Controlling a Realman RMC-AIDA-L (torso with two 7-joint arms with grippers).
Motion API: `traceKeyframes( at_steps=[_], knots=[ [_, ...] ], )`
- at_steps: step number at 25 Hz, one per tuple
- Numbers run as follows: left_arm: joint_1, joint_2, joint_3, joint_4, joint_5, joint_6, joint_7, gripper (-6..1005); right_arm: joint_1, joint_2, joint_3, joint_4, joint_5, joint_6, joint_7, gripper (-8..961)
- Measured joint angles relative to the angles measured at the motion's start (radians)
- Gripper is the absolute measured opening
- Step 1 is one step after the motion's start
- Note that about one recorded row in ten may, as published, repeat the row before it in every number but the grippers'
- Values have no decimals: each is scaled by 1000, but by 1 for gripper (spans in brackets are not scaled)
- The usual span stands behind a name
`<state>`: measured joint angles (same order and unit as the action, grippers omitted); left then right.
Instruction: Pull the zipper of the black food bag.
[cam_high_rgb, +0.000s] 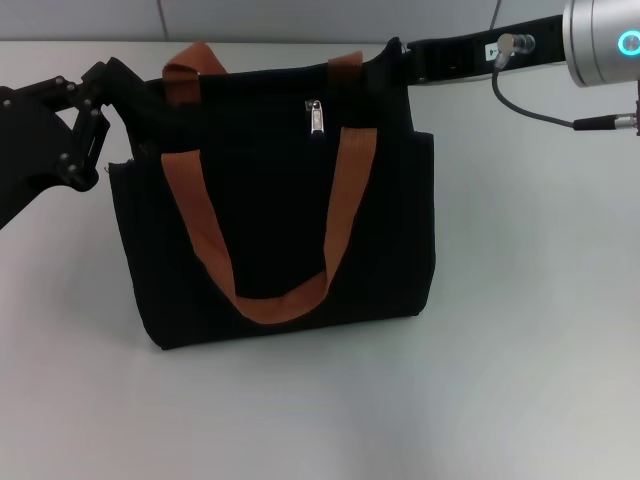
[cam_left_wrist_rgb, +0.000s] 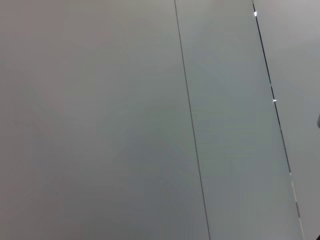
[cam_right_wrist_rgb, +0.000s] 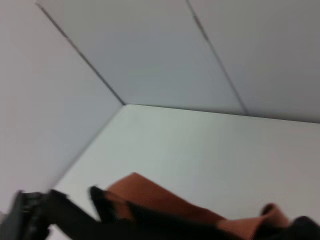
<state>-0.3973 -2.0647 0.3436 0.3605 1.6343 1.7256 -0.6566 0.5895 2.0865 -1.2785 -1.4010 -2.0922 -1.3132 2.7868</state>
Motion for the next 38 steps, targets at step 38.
traceKeyframes(
  at_steps=[38],
  knots=[
    [-47,-4,8,-14,-7,74,-13,65,165,-3,-19,141,3,-60,-3,340]
  ],
)
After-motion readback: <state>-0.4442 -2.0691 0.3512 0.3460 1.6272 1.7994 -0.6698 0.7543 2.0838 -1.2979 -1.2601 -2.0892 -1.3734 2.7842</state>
